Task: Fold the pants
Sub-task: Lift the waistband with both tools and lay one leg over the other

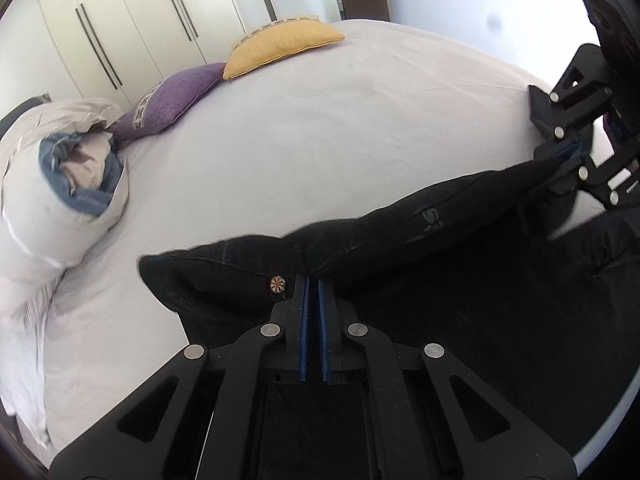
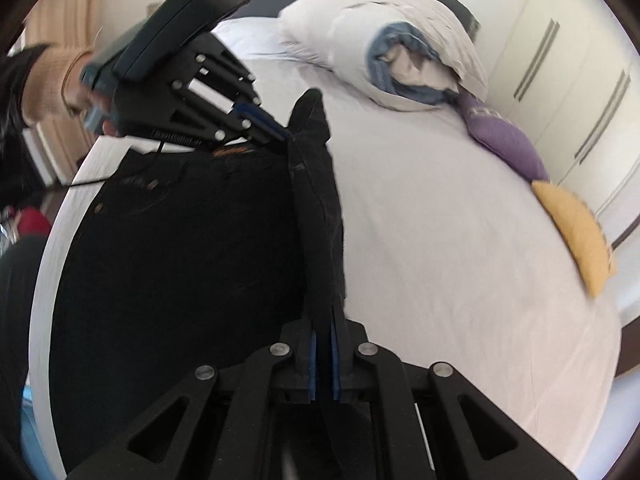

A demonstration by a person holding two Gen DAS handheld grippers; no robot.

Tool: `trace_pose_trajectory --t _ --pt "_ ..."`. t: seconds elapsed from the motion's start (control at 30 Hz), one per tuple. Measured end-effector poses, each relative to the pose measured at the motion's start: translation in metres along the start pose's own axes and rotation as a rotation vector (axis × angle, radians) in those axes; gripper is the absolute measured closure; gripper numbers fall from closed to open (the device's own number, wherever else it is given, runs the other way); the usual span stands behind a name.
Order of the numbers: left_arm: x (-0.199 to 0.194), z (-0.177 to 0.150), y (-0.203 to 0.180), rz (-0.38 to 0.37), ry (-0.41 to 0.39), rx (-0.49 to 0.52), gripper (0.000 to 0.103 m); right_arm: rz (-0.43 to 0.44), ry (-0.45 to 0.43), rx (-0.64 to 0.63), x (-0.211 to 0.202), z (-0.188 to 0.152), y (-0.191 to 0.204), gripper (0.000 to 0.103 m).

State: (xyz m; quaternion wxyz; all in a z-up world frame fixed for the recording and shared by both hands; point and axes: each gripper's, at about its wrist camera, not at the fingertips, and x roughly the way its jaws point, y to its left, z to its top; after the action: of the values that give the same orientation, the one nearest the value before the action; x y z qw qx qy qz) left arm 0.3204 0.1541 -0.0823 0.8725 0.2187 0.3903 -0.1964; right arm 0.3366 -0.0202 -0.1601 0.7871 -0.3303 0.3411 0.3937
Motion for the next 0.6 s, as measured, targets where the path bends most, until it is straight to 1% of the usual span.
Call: trace_pose_trajectory --t 0.03,0.1,0.17,0.27,0.37,0.5,0.6 --pt "-0.013 -0.016 -0.009 -0.001 -0.005 -0.012 0.101 -0.005 0.007 -0.02 -0.004 -0.003 0.016 0.097" --pt "-0.026 -0.039 -0.024 -0.004 -0.002 -0.029 0.101 -0.002 0.028 -0.054 -0.01 -0.007 0.045 0.097" --pt "-0.039 -0.07 -0.039 -0.012 0.013 -0.056 0.101 -0.006 0.059 -0.089 -0.015 -0.019 0.075 0.097" --pt "-0.05 -0.107 -0.053 -0.034 0.035 -0.126 0.103 -0.033 0.103 -0.155 -0.014 -0.03 0.114 0.097" --pt "-0.058 -0.139 -0.068 -0.038 0.061 -0.145 0.103 -0.029 0.133 -0.161 -0.021 -0.04 0.145 0.097" --pt "-0.062 -0.169 -0.09 -0.048 0.087 -0.163 0.103 -0.044 0.18 -0.187 -0.021 -0.047 0.175 0.097" --pt "-0.067 -0.188 -0.098 -0.052 0.091 -0.195 0.103 -0.041 0.19 -0.173 -0.022 -0.046 0.193 0.097"
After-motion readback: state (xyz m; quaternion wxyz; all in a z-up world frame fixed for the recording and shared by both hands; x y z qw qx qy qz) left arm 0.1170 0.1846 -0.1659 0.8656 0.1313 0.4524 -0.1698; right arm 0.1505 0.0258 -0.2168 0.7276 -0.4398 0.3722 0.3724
